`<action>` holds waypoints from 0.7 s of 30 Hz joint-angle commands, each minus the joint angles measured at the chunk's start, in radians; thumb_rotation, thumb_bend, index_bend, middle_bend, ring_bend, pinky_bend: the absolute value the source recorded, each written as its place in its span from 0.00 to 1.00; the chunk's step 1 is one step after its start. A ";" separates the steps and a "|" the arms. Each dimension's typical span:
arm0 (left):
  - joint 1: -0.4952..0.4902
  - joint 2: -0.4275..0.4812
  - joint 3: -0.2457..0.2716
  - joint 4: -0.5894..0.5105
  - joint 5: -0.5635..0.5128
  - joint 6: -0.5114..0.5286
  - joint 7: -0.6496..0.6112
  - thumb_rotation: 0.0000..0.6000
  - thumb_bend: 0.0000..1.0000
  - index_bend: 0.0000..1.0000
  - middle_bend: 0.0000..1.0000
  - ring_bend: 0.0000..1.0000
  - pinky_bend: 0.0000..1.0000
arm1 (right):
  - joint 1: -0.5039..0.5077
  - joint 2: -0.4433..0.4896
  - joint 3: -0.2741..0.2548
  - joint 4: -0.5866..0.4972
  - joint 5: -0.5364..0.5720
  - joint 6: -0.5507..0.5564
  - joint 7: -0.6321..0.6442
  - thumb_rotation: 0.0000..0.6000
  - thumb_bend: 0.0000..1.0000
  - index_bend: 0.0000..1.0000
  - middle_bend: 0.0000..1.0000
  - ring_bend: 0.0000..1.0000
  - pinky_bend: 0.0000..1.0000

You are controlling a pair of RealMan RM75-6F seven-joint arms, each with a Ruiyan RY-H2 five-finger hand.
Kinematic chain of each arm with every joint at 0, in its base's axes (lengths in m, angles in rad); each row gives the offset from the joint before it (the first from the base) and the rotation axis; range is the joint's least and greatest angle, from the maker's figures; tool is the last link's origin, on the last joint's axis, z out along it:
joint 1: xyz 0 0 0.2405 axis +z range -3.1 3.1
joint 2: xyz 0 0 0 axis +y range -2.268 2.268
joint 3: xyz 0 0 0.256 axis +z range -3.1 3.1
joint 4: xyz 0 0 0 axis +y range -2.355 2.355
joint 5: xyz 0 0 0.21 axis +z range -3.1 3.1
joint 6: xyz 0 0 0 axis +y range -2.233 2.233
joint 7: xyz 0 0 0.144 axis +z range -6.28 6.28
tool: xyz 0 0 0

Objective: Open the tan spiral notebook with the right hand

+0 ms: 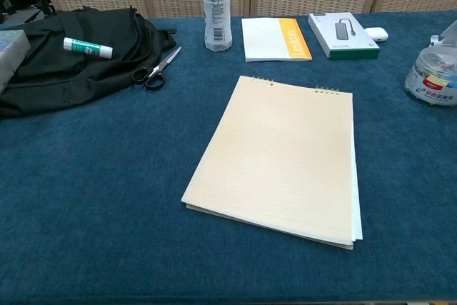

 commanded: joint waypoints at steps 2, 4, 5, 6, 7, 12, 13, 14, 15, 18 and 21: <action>0.001 0.001 0.000 0.001 0.002 0.002 -0.005 1.00 0.00 0.00 0.00 0.00 0.00 | -0.002 0.001 0.000 -0.002 -0.005 -0.001 0.001 1.00 0.00 0.10 0.00 0.00 0.00; 0.002 0.001 0.001 0.001 0.003 0.003 -0.006 1.00 0.00 0.00 0.00 0.00 0.00 | -0.004 0.002 -0.001 -0.003 -0.008 -0.001 0.002 1.00 0.00 0.10 0.00 0.00 0.00; 0.002 0.001 0.001 0.002 0.003 0.003 -0.006 1.00 0.00 0.00 0.00 0.00 0.00 | -0.004 0.003 -0.001 -0.004 -0.009 -0.001 0.002 1.00 0.00 0.10 0.00 0.00 0.00; 0.002 0.001 0.001 0.002 0.004 0.003 -0.005 1.00 0.00 0.00 0.00 0.00 0.00 | -0.004 0.003 -0.001 -0.005 -0.011 -0.003 0.002 1.00 0.00 0.10 0.00 0.00 0.00; 0.002 0.001 0.001 0.002 0.004 0.003 -0.005 1.00 0.00 0.00 0.00 0.00 0.00 | -0.004 0.003 -0.001 -0.006 -0.012 -0.004 0.002 1.00 0.00 0.10 0.00 0.00 0.00; -0.001 0.002 0.000 0.001 0.001 -0.003 -0.007 1.00 0.00 0.00 0.00 0.00 0.00 | -0.004 0.005 -0.008 -0.013 -0.022 -0.014 0.002 1.00 0.00 0.10 0.00 0.00 0.00; -0.001 0.003 0.000 0.001 0.001 -0.003 -0.007 1.00 0.00 0.00 0.00 0.00 0.00 | -0.003 0.006 -0.010 -0.014 -0.025 -0.018 0.005 1.00 0.00 0.10 0.00 0.00 0.00; -0.001 0.003 0.000 0.001 0.002 -0.003 -0.008 1.00 0.00 0.00 0.00 0.00 0.00 | -0.003 0.007 -0.012 -0.015 -0.027 -0.021 0.009 1.00 0.00 0.10 0.00 0.00 0.00; -0.001 0.004 0.000 0.001 0.002 -0.004 -0.009 1.00 0.00 0.00 0.00 0.00 0.00 | 0.000 0.010 -0.016 -0.014 -0.033 -0.027 0.016 1.00 0.00 0.10 0.00 0.00 0.00; 0.000 0.005 0.002 0.001 0.005 -0.003 -0.011 1.00 0.00 0.00 0.00 0.00 0.00 | 0.012 0.017 -0.029 -0.003 -0.055 -0.049 0.044 1.00 0.00 0.11 0.00 0.00 0.00; 0.003 0.008 0.004 0.003 0.010 0.004 -0.022 1.00 0.00 0.00 0.00 0.00 0.00 | 0.042 0.012 -0.056 0.029 -0.102 -0.095 0.088 1.00 0.00 0.16 0.00 0.00 0.00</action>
